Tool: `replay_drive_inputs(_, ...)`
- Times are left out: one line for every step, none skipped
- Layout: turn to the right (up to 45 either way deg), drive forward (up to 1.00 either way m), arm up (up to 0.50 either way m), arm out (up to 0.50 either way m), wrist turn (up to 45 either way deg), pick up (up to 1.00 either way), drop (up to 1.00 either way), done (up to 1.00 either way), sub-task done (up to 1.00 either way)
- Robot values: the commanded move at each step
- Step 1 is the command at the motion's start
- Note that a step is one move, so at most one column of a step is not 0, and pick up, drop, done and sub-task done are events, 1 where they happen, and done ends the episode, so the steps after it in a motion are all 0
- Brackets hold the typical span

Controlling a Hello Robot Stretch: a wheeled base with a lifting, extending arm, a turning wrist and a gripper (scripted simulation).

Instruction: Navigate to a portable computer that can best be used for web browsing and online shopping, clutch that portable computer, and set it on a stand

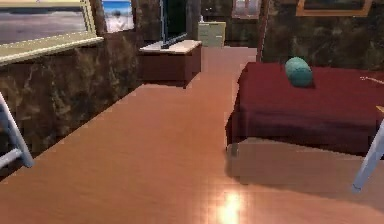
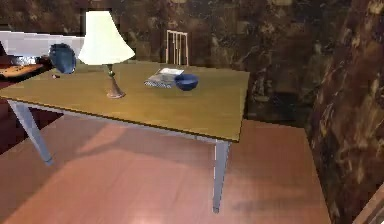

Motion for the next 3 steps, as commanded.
replay_drive_inputs(0.0, 1.0, 0.0, 0.0, 0.0, 0.0, 0.0, 0.0, 0.0)
replay_drive_inputs(-3.0, 0.0, 0.0, 0.0, 0.0, 0.0, 0.0, 0.0, 0.0)
replay_drive_inputs(-30.0, 0.0, 0.0, 0.0, 0.0, 0.0, 0.0, 0.0, 0.0)
